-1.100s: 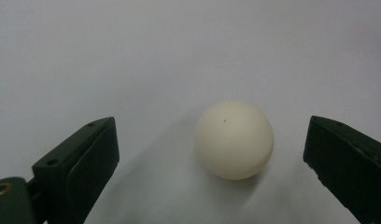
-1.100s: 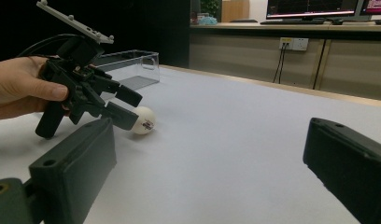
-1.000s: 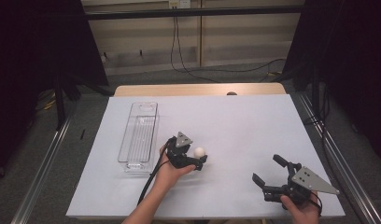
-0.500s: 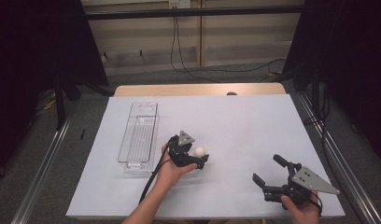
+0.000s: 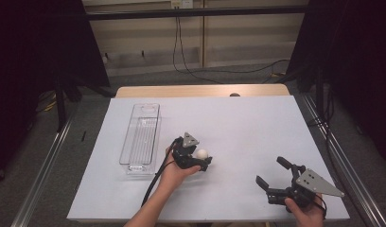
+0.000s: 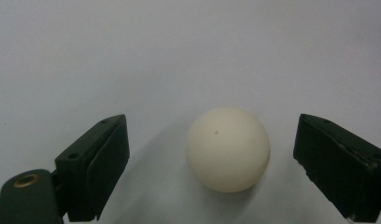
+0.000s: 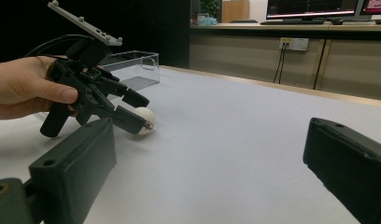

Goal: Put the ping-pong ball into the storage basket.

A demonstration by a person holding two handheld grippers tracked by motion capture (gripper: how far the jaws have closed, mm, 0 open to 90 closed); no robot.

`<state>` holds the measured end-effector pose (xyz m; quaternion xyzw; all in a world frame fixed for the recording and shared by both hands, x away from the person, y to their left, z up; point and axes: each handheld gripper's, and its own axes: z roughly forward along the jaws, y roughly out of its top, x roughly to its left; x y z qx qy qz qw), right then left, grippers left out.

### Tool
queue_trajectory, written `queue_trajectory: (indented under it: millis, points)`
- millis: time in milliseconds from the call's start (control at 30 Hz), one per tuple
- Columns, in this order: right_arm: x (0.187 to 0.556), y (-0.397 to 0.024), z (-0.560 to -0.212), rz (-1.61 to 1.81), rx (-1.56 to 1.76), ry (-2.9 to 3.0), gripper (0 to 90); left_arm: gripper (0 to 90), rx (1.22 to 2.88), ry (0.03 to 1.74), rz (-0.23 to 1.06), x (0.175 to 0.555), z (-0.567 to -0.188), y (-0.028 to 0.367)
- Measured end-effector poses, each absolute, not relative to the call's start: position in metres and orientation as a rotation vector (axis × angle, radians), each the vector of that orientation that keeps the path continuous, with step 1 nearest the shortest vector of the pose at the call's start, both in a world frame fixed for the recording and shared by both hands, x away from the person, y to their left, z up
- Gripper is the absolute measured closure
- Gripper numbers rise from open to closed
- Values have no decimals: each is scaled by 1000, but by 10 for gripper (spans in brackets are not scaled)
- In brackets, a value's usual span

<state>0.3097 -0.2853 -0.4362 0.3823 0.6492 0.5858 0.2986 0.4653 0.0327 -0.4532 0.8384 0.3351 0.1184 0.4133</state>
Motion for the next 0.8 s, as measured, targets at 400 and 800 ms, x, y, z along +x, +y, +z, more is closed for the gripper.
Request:
queue_trajectory:
  millis: [400, 800]
  points:
    - [310, -286, -436, 1554, 1005, 1731, 22, 220, 2134, 829, 283, 466, -454, 31]
    - [309, -286, -436, 1551, 1008, 1729, 22, 298, 2126, 833, 263, 468, -457, 30]
